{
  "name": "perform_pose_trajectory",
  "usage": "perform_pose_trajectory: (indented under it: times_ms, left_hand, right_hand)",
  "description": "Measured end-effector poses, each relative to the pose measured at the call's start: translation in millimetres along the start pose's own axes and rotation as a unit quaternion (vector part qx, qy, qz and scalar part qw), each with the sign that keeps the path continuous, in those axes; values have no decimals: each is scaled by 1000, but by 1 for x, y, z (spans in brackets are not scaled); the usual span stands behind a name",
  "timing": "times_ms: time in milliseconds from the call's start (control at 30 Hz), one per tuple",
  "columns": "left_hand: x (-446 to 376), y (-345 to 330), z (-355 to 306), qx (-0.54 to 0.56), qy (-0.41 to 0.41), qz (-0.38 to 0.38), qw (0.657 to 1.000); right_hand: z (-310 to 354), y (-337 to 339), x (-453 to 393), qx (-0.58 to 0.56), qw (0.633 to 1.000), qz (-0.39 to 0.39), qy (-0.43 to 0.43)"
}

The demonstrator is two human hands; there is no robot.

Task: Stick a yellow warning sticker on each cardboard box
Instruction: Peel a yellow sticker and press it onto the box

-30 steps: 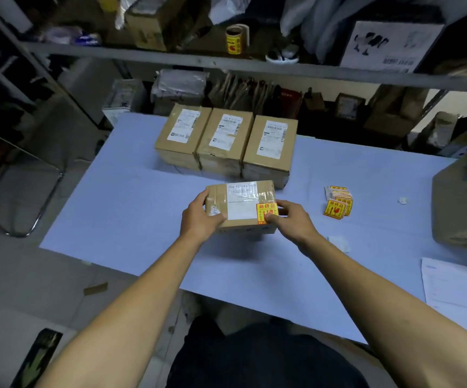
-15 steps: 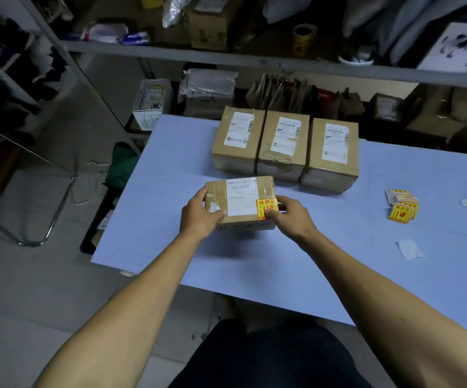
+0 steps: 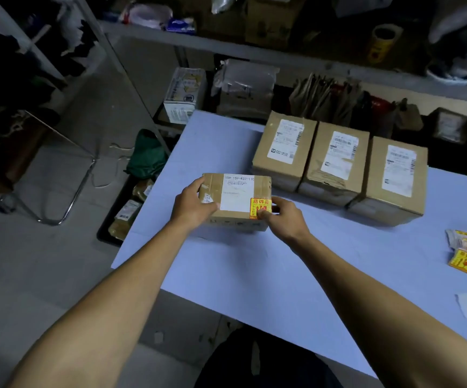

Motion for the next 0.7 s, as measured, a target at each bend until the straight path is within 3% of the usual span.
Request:
perform_pose_trajectory:
  times_ms: [367, 700]
  left_hand:
    - [-85, 14, 1, 16, 42, -52, 998]
    - [-190, 7, -8, 32, 31, -33, 998]
  right_hand:
    - [43, -53, -67, 11, 998, 53, 13]
    - [88, -89, -128, 4, 1000, -5, -5]
Point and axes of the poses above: each hand's wrist, its own x-axis away from the middle knuckle, its own y-axis out of the back of the hand, z = x × y, the point moved 4 cm from there along -x, towards the middle knuckle, and after that the axes turned 15 degrees about -z, right-handed, at the moved point
